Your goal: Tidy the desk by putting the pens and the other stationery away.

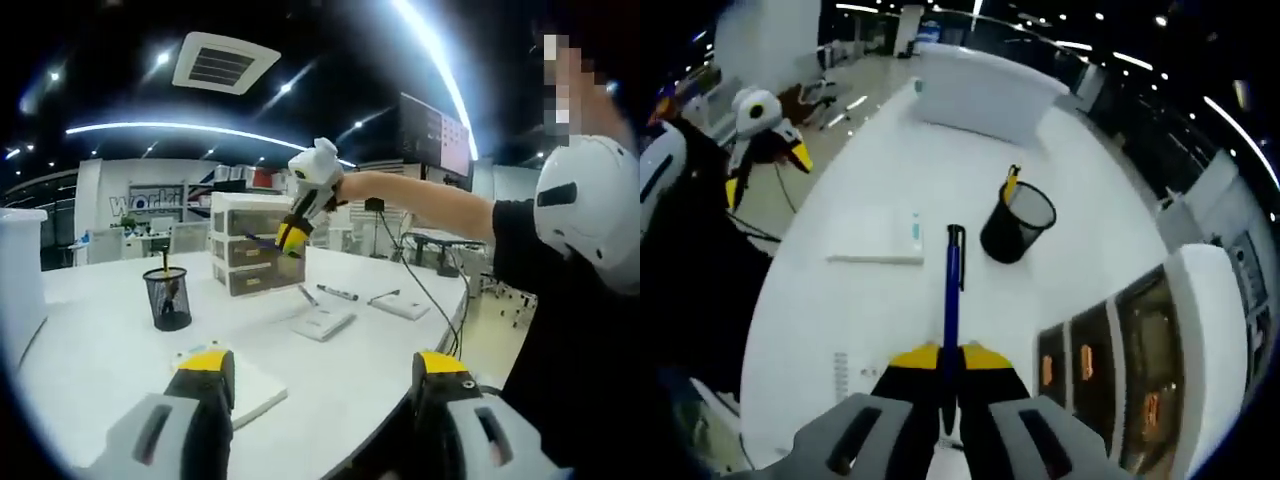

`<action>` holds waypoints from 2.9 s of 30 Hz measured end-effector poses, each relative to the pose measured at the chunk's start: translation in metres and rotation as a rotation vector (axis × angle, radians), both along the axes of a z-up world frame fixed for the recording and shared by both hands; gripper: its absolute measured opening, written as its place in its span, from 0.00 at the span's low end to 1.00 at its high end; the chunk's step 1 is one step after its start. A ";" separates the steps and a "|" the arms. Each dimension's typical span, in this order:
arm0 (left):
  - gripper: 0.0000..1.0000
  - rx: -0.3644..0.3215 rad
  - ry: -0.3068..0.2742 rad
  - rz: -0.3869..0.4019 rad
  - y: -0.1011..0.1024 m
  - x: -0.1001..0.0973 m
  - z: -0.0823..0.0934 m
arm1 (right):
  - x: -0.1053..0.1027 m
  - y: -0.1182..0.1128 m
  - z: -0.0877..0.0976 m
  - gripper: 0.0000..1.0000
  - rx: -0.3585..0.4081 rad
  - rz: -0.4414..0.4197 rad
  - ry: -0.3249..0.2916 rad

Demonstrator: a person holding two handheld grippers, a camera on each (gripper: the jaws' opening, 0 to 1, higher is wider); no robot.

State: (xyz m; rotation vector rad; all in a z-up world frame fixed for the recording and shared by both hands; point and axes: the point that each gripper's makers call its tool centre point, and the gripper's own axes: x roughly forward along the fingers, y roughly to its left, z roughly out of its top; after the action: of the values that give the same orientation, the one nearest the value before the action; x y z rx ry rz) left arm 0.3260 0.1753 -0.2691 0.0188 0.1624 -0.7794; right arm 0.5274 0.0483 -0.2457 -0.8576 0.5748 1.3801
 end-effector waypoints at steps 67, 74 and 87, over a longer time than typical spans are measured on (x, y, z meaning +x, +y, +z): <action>0.68 -0.245 -0.138 -0.103 -0.053 0.057 0.073 | -0.121 -0.037 0.021 0.04 0.990 -0.371 -0.100; 0.65 -0.270 -0.141 -0.168 -0.087 0.058 0.079 | -0.128 -0.026 0.018 0.04 0.998 -0.347 -0.092; 0.56 -0.235 -0.193 -0.257 -0.121 0.056 0.081 | -0.148 -0.003 0.012 0.04 0.991 -0.283 -0.057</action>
State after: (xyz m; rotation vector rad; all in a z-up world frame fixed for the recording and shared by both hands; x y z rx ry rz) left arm 0.3824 0.0544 -0.1876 -0.1097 -0.1182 -1.0436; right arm 0.3799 0.0452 -0.2336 -0.0051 -0.0732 1.1650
